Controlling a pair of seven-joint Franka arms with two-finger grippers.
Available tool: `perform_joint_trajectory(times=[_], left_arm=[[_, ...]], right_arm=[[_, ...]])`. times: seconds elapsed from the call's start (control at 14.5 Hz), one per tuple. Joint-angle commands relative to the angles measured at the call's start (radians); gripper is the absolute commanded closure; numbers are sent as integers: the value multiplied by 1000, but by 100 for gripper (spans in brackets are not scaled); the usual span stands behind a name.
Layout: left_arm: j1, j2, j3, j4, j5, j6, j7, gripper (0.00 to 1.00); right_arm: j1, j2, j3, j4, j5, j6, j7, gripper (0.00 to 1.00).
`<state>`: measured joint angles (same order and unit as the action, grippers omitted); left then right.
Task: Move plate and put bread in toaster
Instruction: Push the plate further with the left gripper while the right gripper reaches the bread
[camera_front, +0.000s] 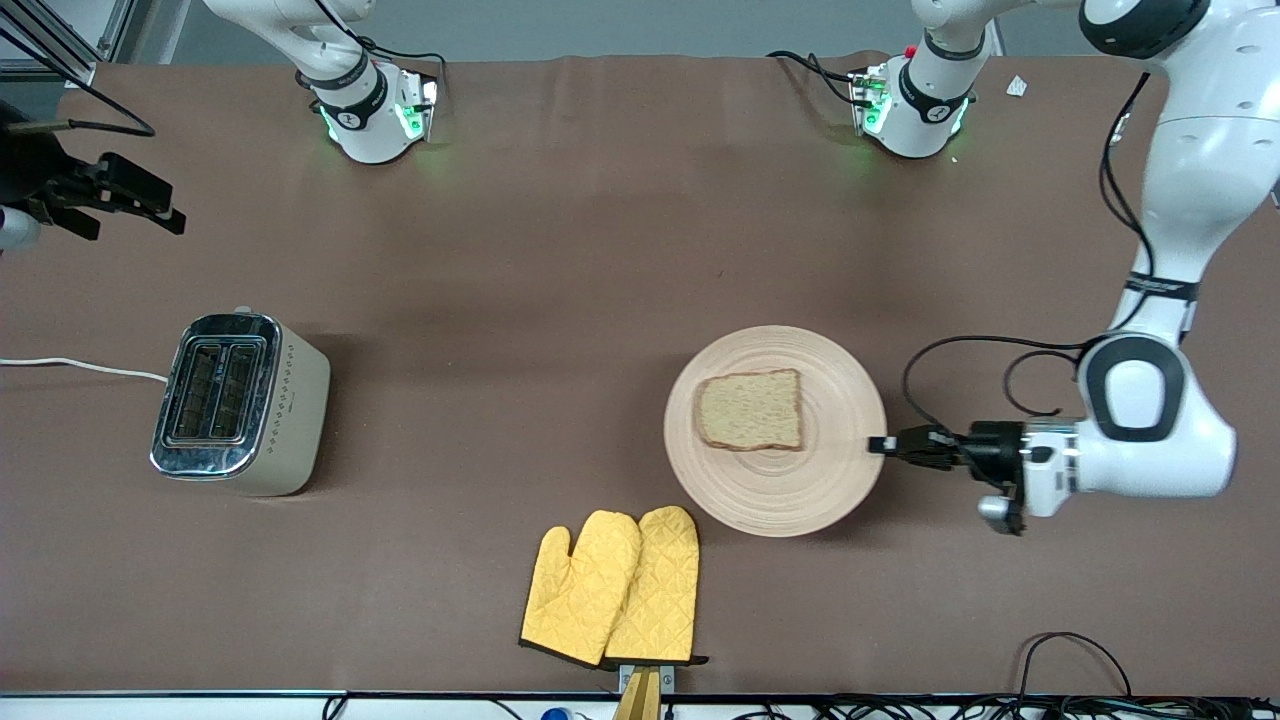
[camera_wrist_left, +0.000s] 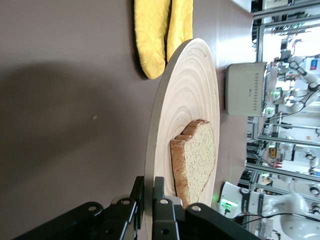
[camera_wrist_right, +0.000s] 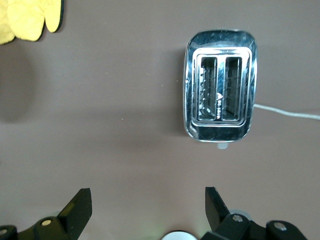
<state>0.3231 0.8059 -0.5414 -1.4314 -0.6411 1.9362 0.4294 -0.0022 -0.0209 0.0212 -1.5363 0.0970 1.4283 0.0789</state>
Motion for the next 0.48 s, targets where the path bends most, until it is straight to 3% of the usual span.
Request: perform_joint_trajectory(times=[0.0, 0.21, 0.41], left_arm=[[-48, -2, -32, -35, -12, 87, -11, 100], [-130, 32, -34, -38, -74, 145, -6, 100], [-197, 64, -34, -49, -100, 211, 2, 99]], right_arm=[[60, 79, -3, -42, 22, 62, 184, 0], [117, 174, -1, -119, 73, 240, 246, 0], [157, 315, -3, -120, 169, 335, 251, 0]])
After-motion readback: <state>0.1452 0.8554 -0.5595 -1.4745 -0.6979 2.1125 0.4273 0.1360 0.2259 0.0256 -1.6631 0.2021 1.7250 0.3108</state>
